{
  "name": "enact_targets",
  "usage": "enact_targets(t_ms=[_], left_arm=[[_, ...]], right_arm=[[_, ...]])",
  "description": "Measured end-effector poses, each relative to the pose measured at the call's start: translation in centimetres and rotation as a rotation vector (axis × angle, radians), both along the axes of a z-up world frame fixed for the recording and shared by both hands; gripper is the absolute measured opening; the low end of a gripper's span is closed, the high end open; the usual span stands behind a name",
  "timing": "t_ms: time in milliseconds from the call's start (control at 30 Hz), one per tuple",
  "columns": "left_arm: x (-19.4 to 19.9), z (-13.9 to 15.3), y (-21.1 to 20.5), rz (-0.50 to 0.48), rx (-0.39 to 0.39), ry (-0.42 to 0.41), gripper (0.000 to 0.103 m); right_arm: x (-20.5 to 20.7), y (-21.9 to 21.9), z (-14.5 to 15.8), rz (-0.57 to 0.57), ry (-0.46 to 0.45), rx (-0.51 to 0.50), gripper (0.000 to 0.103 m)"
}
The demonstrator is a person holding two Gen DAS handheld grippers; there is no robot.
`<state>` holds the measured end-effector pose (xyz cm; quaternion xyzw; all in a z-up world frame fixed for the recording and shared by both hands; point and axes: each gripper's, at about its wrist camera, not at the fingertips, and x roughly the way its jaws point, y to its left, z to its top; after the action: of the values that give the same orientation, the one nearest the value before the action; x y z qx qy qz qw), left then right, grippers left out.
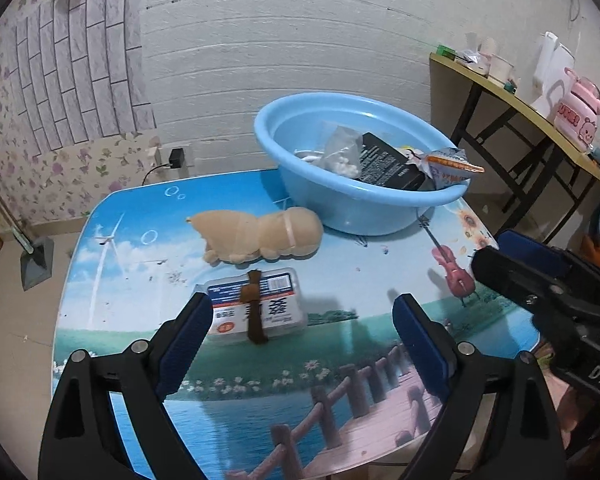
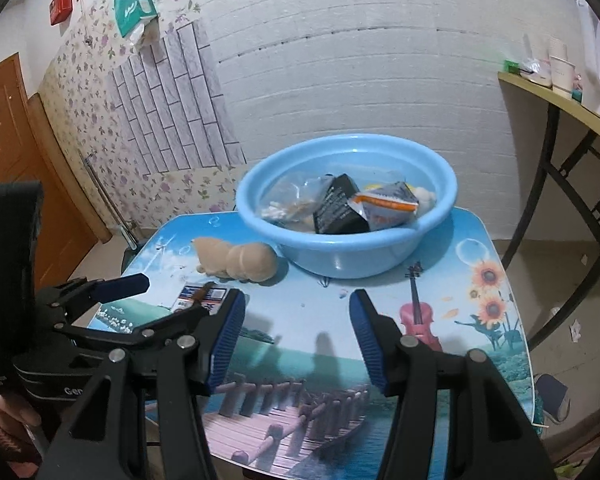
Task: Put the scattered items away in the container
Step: 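Move the left gripper onto the clear toothpick box while the right approaches the plush doll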
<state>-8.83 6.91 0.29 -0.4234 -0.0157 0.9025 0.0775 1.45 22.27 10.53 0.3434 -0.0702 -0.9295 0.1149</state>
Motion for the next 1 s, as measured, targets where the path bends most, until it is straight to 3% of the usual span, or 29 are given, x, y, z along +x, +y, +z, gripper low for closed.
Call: enact_targets(t_ms=[200, 300, 400, 567, 1000], left_arm=[[-0.2, 0.1, -0.4, 0.026, -0.017, 0.023, 0.092], [0.0, 0.2, 0.1, 0.032, -0.093, 0.075, 0.092], [-0.1, 0.0, 0.1, 0.029, -0.113, 0.052, 0.092], [0.1, -0.6, 0.2, -0.016, -0.143, 0.041, 0.092], [0.0, -2.8, -3.2, 0.106, -0.069, -0.001, 0.092]], right_arm=[[0.5, -0.7, 0.8, -0.016, 0.033, 0.061, 0.054], [0.6, -0.7, 1.3, -0.032, 0.06, 0.059, 0.054], [0.7, -0.3, 1.7, -0.027, 0.063, 0.001, 0.054], [1.0, -0.3, 2.3, -0.042, 0.078, 0.028, 0.054], [-0.2, -1.7, -0.8, 0.034, -0.012, 0.04, 0.054]])
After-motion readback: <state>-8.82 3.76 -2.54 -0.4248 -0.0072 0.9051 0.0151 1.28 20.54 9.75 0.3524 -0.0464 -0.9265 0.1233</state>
